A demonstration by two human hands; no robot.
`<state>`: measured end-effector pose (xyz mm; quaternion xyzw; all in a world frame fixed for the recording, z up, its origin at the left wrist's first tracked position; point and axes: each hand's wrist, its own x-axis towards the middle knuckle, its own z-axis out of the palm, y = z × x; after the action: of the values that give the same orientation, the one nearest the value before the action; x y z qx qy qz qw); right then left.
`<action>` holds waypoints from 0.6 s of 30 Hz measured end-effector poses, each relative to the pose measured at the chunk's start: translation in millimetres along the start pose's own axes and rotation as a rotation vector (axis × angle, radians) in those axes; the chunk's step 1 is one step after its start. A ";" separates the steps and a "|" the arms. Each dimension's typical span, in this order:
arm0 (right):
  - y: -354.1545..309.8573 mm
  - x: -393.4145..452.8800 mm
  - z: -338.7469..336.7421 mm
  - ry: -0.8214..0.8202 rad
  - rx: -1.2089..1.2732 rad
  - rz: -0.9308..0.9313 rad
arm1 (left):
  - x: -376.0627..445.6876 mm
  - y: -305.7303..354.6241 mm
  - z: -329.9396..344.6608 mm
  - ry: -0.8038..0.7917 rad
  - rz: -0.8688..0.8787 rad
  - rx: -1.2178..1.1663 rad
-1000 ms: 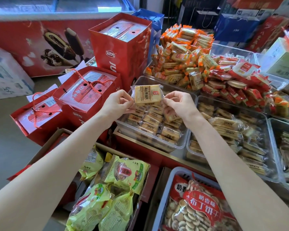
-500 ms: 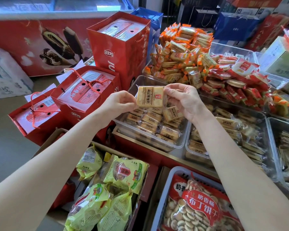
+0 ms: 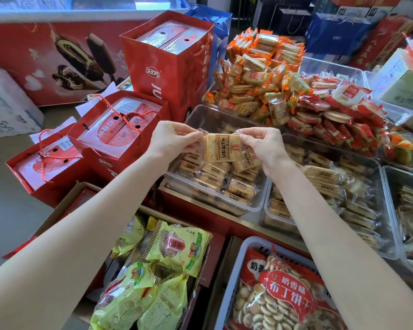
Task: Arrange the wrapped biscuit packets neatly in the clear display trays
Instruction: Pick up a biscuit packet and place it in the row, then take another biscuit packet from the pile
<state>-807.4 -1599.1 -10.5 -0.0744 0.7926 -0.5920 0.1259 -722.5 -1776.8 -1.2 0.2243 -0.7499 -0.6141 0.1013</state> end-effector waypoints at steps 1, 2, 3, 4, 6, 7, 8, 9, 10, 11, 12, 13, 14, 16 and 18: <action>1.1 1.0 1.9 0.040 -0.005 0.015 | -0.4 1.5 1.0 -0.018 -0.023 -0.013; 1.6 1.4 3.4 0.078 -0.006 0.028 | -0.8 2.0 2.1 -0.040 -0.050 -0.029; 1.7 0.9 4.6 0.111 -0.011 0.033 | -1.6 2.2 3.3 -0.057 -0.074 -0.043; 1.4 -0.2 5.9 0.138 -0.018 0.033 | -2.3 1.2 5.2 -0.062 -0.088 -0.042; 0.4 -3.1 7.4 0.166 -0.027 0.021 | -3.0 -1.3 8.5 -0.041 -0.090 -0.008; 0.0 -4.0 7.2 0.171 -0.029 0.015 | -3.2 -2.1 9.4 -0.022 -0.083 0.008; -0.4 -4.8 6.2 0.171 -0.028 0.014 | -2.7 -3.2 9.6 -0.007 -0.078 0.012; 0.1 -4.8 4.4 0.166 -0.017 0.020 | -1.8 -4.0 8.9 0.000 -0.079 0.002; 0.4 -4.8 2.0 0.153 0.006 0.031 | -1.1 -4.2 7.9 0.001 -0.083 -0.016; 1.5 -4.4 -0.7 0.134 0.026 0.039 | -0.5 -3.8 6.5 -0.002 -0.085 -0.037; 2.2 -4.7 -3.3 0.109 0.039 0.047 | -0.1 -3.2 5.3 -0.006 -0.085 -0.055; 3.7 -4.8 -5.7 0.078 0.038 0.053 | 0.1 -2.8 4.7 -0.011 -0.083 -0.074; 5.3 -5.1 -7.5 0.040 0.032 0.063 | 0.1 -3.2 4.8 -0.017 -0.077 -0.087; 8.8 -4.2 -12.0 -0.025 -0.009 0.060 | 0.1 -5.7 6.1 -0.035 -0.052 -0.085; 9.3 -2.7 -17.9 -0.082 -0.115 0.015 | 1.1 -9.6 9.3 -0.040 -0.022 -0.041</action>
<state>-809.7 -1579.2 -14.3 -0.0997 0.8200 -0.5409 0.1585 -725.5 -1770.6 -12.7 0.2181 -0.7365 -0.6348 0.0838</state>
